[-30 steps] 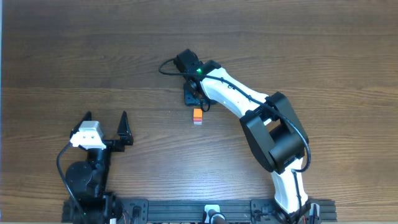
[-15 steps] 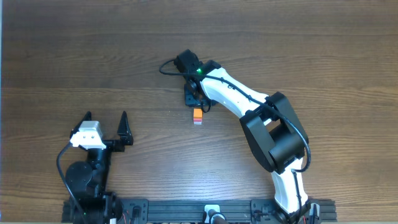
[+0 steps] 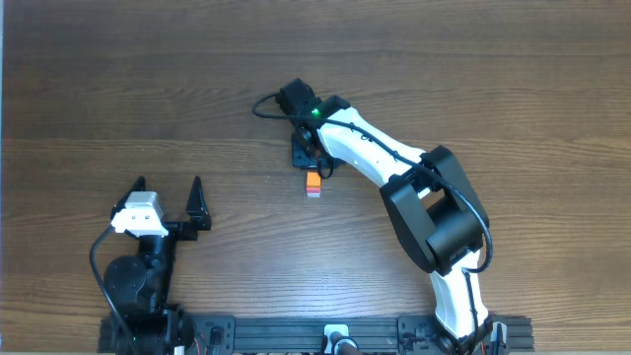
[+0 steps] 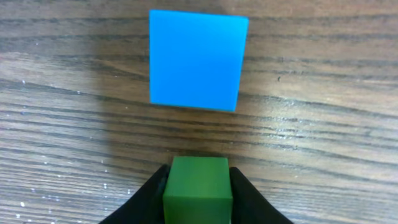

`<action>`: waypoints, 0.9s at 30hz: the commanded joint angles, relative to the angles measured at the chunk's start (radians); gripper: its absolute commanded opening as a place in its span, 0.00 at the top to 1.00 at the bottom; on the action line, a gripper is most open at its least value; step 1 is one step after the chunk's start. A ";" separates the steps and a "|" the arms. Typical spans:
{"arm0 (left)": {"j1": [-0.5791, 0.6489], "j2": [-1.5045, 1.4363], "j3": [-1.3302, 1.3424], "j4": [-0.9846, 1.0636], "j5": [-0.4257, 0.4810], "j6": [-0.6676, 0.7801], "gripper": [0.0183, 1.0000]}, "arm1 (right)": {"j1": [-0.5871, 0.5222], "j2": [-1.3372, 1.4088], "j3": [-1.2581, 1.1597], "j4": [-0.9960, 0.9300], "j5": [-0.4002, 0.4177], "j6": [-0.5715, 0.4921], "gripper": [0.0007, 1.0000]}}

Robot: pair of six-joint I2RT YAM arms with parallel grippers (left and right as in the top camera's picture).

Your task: Stack Cubes

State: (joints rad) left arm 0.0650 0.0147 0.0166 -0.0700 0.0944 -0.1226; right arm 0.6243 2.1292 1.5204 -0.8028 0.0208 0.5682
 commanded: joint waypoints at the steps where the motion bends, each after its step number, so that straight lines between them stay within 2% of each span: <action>1: 0.005 -0.008 -0.010 0.003 0.006 0.018 0.00 | 0.006 0.014 0.002 0.006 -0.021 0.003 0.72; 23: 0.005 -0.008 -0.010 0.003 0.006 0.018 0.00 | 0.005 0.014 0.006 0.014 -0.029 0.003 0.98; 27: 0.005 -0.008 -0.010 0.003 0.006 0.018 0.00 | 0.005 0.008 0.032 -0.017 -0.028 0.000 0.99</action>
State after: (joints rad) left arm 0.0650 0.0147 0.0166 -0.0700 0.0944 -0.1226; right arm 0.6254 2.1292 1.5242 -0.8059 0.0010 0.5705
